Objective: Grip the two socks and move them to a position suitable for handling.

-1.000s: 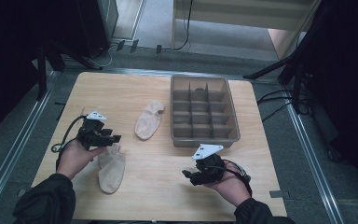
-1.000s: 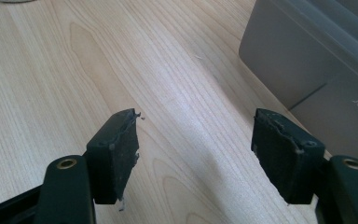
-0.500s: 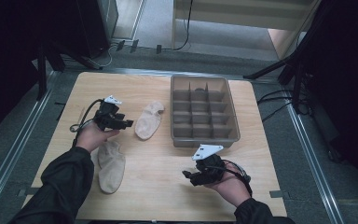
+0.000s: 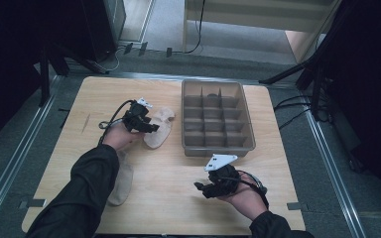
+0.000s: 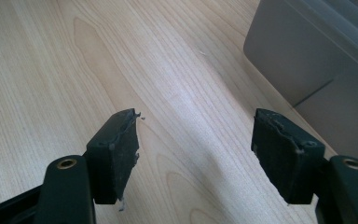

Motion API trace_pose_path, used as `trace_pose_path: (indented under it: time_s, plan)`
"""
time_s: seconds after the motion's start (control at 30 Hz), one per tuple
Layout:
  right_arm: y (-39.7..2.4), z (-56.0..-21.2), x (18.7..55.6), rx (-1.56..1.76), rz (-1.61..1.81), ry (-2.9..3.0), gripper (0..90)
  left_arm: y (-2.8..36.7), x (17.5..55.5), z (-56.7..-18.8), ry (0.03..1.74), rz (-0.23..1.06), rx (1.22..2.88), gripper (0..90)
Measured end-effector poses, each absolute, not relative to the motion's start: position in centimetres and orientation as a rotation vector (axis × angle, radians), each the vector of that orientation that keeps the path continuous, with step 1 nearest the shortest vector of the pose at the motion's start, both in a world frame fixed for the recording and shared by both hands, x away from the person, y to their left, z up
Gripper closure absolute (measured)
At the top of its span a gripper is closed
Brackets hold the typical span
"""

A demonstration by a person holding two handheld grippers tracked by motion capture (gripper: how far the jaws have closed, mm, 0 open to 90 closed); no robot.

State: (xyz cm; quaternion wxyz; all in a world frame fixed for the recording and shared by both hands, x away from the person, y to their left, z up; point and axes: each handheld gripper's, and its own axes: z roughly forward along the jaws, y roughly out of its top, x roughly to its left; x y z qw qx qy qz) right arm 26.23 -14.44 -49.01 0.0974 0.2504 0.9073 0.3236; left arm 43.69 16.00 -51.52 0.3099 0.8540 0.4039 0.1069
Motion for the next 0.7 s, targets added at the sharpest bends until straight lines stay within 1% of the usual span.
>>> trace_pose_path:
  time_s: [0.13, 0.17, 0.3, 0.33, 0.4, 0.5, 0.63, 0.7]
  plan:
    - [-14.5, -49.0, 26.2, 0.737, 0.957, 2.686, 31.6, 15.0, 44.0, -52.6, 1.070, 0.293, 2.292, 46.7]
    - [-14.5, -48.9, 26.2, 0.737, 0.957, 2.686, 31.6, 15.0, 44.0, -52.8, 1.070, 0.307, 2.280, 46.8]
    - [-14.6, -48.9, 26.2, 0.739, 0.957, 2.684, 31.6, 15.0, 44.0, -52.9, 1.073, 0.331, 2.274, 51.4]
    - [-14.6, -48.9, 26.2, 0.741, 0.955, 2.684, 31.6, 15.0, 43.9, -52.9, 1.063, 0.337, 2.286, 55.0]
    - [-14.6, -48.9, 26.2, 0.738, 0.953, 2.684, 31.6, 14.9, 43.9, -52.8, 1.058, 0.343, 2.295, 58.5]
    - [-14.5, -48.9, 26.1, 0.726, 0.935, 2.682, 31.6, 14.9, 43.8, -52.7, 1.075, 0.344, 2.298, 66.3]
    - [-14.5, -48.9, 26.0, 0.720, 0.922, 2.677, 31.6, 15.0, 43.8, -52.5, 1.116, 0.321, 2.300, 83.5]
    - [-14.5, -48.9, 26.0, 0.720, 0.921, 2.676, 31.6, 15.1, 43.9, -52.4, 1.151, 0.290, 2.300, 85.8]
